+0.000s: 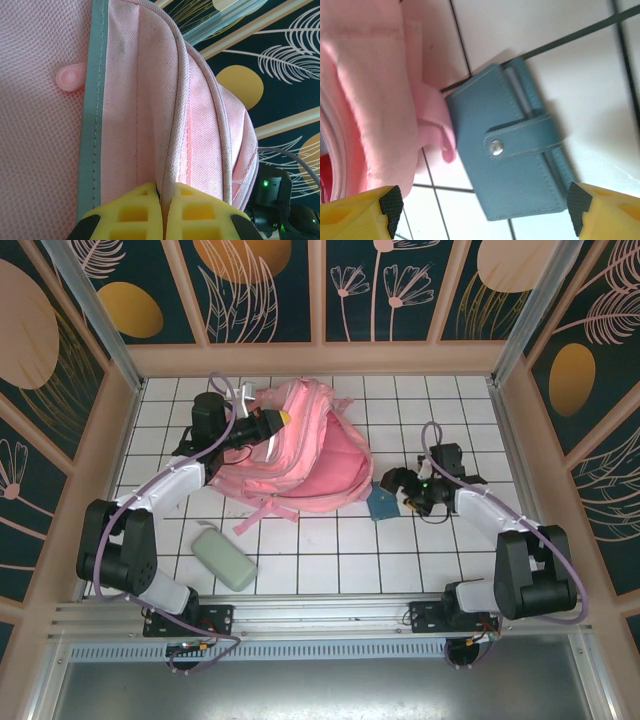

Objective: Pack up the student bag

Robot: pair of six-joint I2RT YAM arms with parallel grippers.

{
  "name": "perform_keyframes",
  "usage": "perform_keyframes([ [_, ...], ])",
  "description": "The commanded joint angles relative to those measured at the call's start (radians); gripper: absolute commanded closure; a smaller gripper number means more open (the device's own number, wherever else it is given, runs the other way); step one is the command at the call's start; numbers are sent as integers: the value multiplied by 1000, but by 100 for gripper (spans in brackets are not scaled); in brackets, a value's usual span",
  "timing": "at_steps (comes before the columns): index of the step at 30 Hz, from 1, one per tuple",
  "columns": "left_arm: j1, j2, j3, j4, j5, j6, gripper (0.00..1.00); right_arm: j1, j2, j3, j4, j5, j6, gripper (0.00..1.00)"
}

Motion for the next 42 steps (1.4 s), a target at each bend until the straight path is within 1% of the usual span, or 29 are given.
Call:
perform_keyframes([
  [1, 3, 11, 4, 17, -32, 25, 100, -43, 67, 0, 25, -42, -12, 15],
  [4, -1, 12, 3, 10, -34, 33, 100, -55, 127, 8, 86, -106, -16, 16],
  [9, -7, 17, 9, 5, -32, 37, 100, -57, 212, 43, 98, -135, -28, 18],
  [13, -9, 19, 10, 4, -30, 38, 100, -28, 248, 59, 102, -141, -25, 18],
  [15, -10, 19, 11, 6, -28, 37, 100, -5, 270, 76, 95, -132, -31, 18],
  [18, -12, 21, 11, 5, -27, 37, 100, 38, 293, 124, 51, -42, -48, 19],
  [19, -13, 21, 11, 6, -26, 35, 100, 48, 303, 136, 44, -41, -52, 19],
  [21, -15, 19, 10, 5, -26, 37, 100, 66, 318, 149, 40, -70, -50, 19],
  [24, -19, 22, 8, 5, -27, 36, 100, 90, 307, 124, 72, -152, -31, 19],
  [29, -28, 26, 10, 5, -24, 37, 100, 92, 230, 4, 240, -290, 85, 20],
  [31, -28, 27, 10, 5, -24, 37, 100, 91, 177, -54, 352, -323, 161, 20],
  [37, -33, 27, 8, 1, -28, 41, 100, 90, 100, -150, 597, -334, 343, 26],
  [42, -37, 31, 9, -5, -32, 46, 100, 92, 59, -212, 713, -303, 421, 34],
])
